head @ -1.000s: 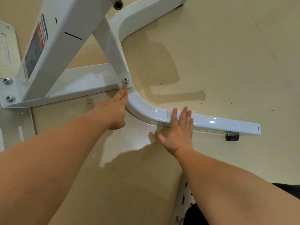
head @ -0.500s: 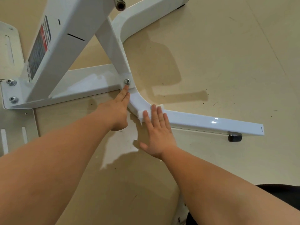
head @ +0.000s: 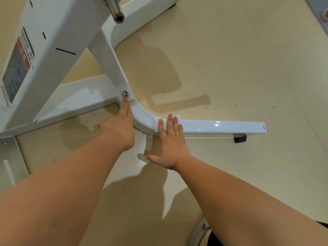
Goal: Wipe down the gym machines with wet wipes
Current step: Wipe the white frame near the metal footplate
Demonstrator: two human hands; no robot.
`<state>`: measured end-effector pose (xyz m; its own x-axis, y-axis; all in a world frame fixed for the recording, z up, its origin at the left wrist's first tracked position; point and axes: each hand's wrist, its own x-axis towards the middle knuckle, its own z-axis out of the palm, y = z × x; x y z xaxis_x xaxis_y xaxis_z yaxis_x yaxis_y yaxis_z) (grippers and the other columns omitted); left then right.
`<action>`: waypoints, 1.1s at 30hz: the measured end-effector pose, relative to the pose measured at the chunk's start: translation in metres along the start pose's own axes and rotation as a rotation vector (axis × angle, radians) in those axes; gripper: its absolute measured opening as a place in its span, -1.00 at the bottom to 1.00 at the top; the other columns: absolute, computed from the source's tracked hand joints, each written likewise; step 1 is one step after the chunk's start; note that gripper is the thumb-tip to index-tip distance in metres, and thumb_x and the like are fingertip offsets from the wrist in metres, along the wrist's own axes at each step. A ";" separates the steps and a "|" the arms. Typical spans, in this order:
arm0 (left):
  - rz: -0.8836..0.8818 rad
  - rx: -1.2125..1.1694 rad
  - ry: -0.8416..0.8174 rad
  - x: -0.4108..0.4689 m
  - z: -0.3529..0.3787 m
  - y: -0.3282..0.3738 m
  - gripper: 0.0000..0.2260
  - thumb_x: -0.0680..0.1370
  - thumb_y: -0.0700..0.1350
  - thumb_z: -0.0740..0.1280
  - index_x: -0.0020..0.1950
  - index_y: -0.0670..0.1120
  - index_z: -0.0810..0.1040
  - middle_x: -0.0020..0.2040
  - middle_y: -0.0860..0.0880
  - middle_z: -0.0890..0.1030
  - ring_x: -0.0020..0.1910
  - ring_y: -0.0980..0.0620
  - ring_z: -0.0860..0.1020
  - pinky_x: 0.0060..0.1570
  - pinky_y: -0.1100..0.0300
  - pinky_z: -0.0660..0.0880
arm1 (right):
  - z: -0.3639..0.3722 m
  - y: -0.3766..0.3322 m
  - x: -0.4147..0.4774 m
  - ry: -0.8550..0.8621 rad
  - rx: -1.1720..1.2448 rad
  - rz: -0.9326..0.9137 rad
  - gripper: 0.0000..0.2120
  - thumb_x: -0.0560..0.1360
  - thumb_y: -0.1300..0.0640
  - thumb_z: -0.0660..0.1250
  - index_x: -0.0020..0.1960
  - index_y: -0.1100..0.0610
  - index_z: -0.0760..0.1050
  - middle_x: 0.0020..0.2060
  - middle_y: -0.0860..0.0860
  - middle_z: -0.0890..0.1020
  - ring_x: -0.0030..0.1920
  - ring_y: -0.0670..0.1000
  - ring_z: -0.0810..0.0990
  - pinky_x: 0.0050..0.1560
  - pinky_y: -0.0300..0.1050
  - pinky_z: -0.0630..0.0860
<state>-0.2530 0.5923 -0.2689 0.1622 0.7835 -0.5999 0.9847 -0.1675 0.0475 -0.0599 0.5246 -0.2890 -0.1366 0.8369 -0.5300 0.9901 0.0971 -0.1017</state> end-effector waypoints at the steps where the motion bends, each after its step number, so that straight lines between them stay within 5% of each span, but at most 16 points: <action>1: 0.005 -0.002 0.001 0.001 -0.001 0.000 -0.10 0.47 -0.16 0.25 0.64 -0.07 -0.28 0.46 0.08 -0.63 -0.06 -0.15 0.54 -0.08 -0.02 0.58 | -0.002 -0.003 0.001 -0.013 -0.006 -0.019 0.22 0.41 -0.50 0.24 0.60 0.08 -0.49 0.52 0.17 -0.55 0.51 0.21 -0.59 0.55 0.16 -0.43; 6: 0.041 -0.014 -0.020 0.010 -0.008 -0.009 -0.12 0.46 -0.12 0.24 0.65 -0.04 -0.21 0.51 0.13 -0.55 0.10 -0.17 0.53 0.06 -0.10 0.56 | -0.013 0.033 -0.011 -0.076 -0.139 -0.077 0.20 0.44 -0.39 0.33 0.58 0.00 -0.53 0.52 0.09 -0.56 0.53 0.13 -0.56 0.60 0.09 -0.34; 11: 0.012 0.006 -0.038 0.001 -0.004 -0.004 -0.11 0.47 -0.04 0.27 0.65 -0.02 -0.23 0.58 0.11 -0.45 0.23 -0.16 0.50 0.15 -0.13 0.53 | -0.011 0.106 -0.042 -0.116 -0.084 0.201 0.23 0.43 -0.41 0.33 0.56 0.02 -0.57 0.53 0.12 -0.54 0.55 0.16 -0.52 0.62 0.15 -0.25; 16: 0.178 0.120 0.072 -0.020 -0.007 0.059 -0.14 0.52 0.02 0.28 0.66 -0.02 -0.19 0.62 0.02 -0.35 0.27 -0.15 0.44 0.11 0.01 0.49 | -0.018 0.146 -0.043 -0.051 -0.002 0.323 0.24 0.41 -0.51 0.26 0.60 0.11 -0.48 0.57 0.19 -0.45 0.59 0.21 -0.44 0.61 0.19 -0.29; 20: 0.278 0.162 0.051 -0.038 0.000 0.116 -0.13 0.54 0.13 0.30 0.65 -0.02 -0.18 0.63 -0.02 -0.33 0.28 -0.15 0.45 -0.01 0.04 0.38 | -0.012 0.115 -0.031 -0.021 0.024 0.126 0.23 0.42 -0.49 0.26 0.61 0.14 -0.45 0.56 0.20 -0.46 0.57 0.22 -0.46 0.60 0.20 -0.30; 23: 0.296 0.152 -0.010 -0.045 0.006 0.140 -0.13 0.55 0.14 0.29 0.65 -0.01 -0.21 0.63 0.01 -0.33 0.42 -0.16 0.39 0.21 0.00 0.44 | -0.008 0.108 -0.030 -0.042 -0.026 -0.037 0.20 0.44 -0.44 0.28 0.61 0.10 -0.47 0.55 0.15 -0.49 0.56 0.19 -0.50 0.60 0.17 -0.33; 27: 0.245 0.214 -0.147 -0.045 0.006 0.149 -0.12 0.55 0.10 0.29 0.65 -0.01 -0.24 0.62 0.05 -0.36 0.35 -0.14 0.43 0.18 -0.01 0.49 | -0.020 0.154 -0.027 -0.067 -0.180 -0.154 0.19 0.46 -0.35 0.35 0.61 0.04 -0.48 0.56 0.12 -0.48 0.57 0.14 -0.48 0.62 0.14 -0.27; 33: 0.219 0.249 -0.122 -0.043 -0.003 0.177 -0.14 0.55 0.11 0.28 0.66 -0.03 -0.20 0.63 0.03 -0.33 0.45 -0.12 0.38 0.24 0.02 0.45 | -0.050 0.246 -0.047 -0.222 -0.435 -0.244 0.21 0.48 -0.26 0.43 0.62 0.10 -0.45 0.57 0.17 -0.45 0.59 0.18 -0.43 0.63 0.12 -0.20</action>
<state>-0.0857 0.5305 -0.2322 0.3442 0.6383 -0.6885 0.8792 -0.4764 -0.0021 0.1919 0.5364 -0.2470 -0.3209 0.6331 -0.7044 0.8452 0.5271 0.0887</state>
